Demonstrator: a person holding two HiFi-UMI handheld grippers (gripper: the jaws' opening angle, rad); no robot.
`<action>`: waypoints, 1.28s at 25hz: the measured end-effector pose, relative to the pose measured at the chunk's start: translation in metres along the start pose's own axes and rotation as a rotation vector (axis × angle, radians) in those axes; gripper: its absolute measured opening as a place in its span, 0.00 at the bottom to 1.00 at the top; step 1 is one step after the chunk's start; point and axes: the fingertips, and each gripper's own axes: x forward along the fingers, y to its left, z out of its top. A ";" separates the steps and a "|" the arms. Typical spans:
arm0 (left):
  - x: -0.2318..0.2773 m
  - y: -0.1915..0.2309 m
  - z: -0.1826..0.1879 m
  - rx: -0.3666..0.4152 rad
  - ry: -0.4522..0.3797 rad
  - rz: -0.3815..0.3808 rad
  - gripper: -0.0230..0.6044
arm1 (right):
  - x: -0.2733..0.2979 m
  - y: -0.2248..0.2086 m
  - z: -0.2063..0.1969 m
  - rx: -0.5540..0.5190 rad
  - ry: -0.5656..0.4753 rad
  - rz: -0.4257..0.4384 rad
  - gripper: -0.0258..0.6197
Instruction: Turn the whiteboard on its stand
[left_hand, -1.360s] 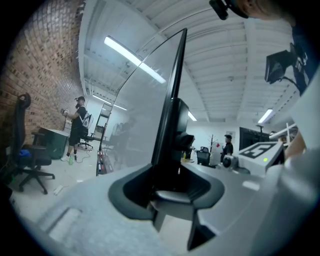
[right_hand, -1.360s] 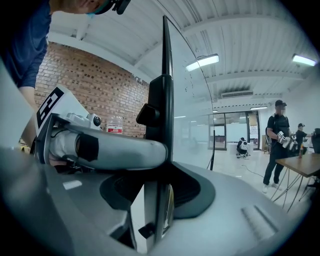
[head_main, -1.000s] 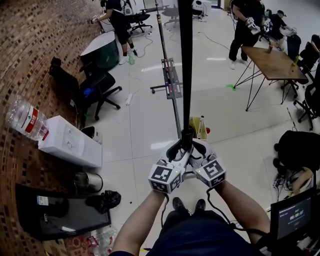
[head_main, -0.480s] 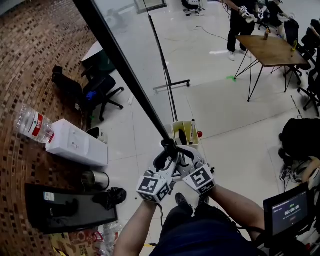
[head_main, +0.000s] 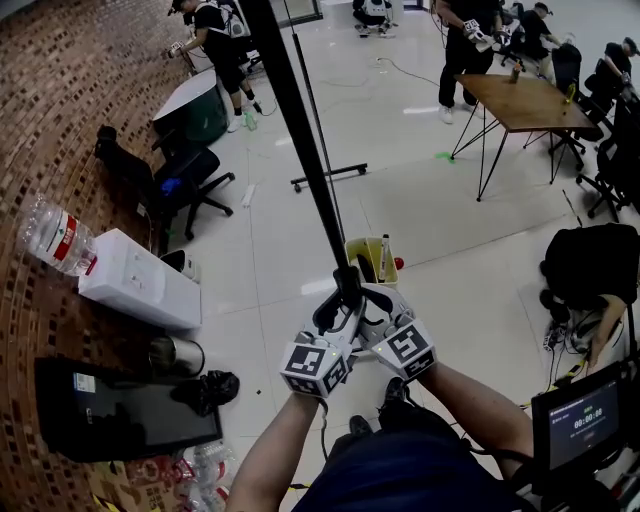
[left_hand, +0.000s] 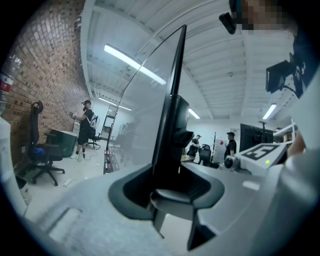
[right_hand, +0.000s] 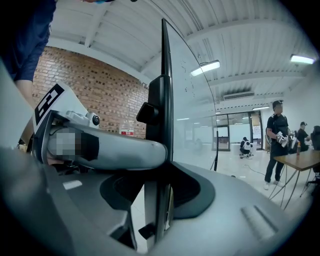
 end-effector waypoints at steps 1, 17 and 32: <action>-0.001 -0.005 -0.001 0.001 -0.007 -0.011 0.31 | -0.004 0.001 0.000 -0.003 -0.001 -0.007 0.29; -0.037 -0.080 -0.015 -0.043 -0.014 -0.110 0.31 | -0.082 0.029 -0.004 -0.025 0.051 -0.098 0.30; -0.089 -0.124 -0.021 -0.020 0.001 0.013 0.31 | -0.130 0.080 -0.006 -0.025 -0.001 -0.014 0.30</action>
